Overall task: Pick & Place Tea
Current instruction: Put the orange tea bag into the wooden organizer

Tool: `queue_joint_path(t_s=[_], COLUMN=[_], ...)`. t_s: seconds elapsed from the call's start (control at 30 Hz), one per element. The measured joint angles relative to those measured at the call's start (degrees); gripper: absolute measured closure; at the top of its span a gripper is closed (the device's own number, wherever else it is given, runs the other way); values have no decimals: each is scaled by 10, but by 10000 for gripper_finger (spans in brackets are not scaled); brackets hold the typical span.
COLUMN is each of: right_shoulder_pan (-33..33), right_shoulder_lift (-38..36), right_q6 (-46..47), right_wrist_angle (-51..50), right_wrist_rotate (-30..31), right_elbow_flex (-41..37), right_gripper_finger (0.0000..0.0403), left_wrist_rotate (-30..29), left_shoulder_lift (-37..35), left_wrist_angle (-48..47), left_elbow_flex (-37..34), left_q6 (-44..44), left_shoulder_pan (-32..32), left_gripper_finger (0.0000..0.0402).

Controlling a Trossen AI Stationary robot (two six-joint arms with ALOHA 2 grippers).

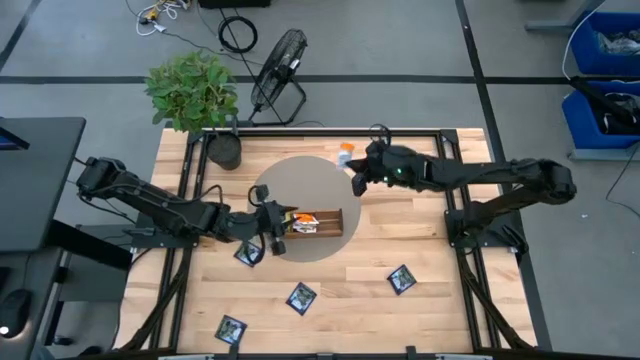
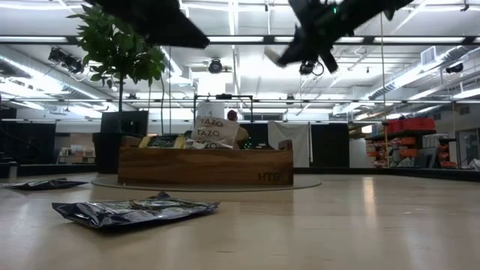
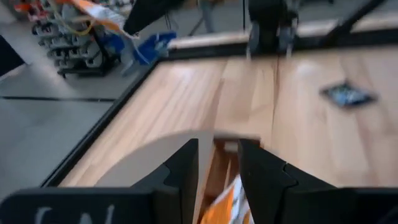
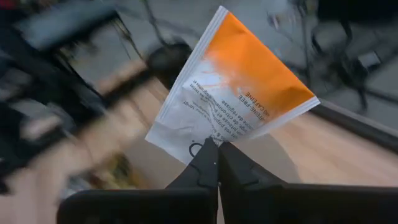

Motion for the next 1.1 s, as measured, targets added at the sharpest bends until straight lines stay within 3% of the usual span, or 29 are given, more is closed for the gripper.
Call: queue_joint_path(t_s=[0.2, 0.3, 0.57, 0.93, 1.1], right_shoulder_pan=[80, 105, 129, 139, 139], right_shoulder_lift=[4, 15, 76, 122, 122], right_q6=[-33, -60, -107, -96, -92], right_wrist_angle=[105, 152, 307, 409, 418], right_wrist_rotate=[93, 122, 104, 76, 76], right_elbow_flex=[0, 0, 1, 1, 1], right_gripper_finger=[403, 403, 403, 403, 403], left_wrist_rotate=[-94, -98, -3, 4, 38], left_shoulder_lift=[0, 0, 0, 0, 0], left_wrist_angle=[100, 159, 232, 261, 266], left_elbow_flex=[0, 0, 0, 0, 0], left_q6=[-14, 12, 71, 31, 15], left_shoulder_pan=[-1, -1, 9, 52, 71], left_gripper_finger=[290, 298, 292, 271, 259])
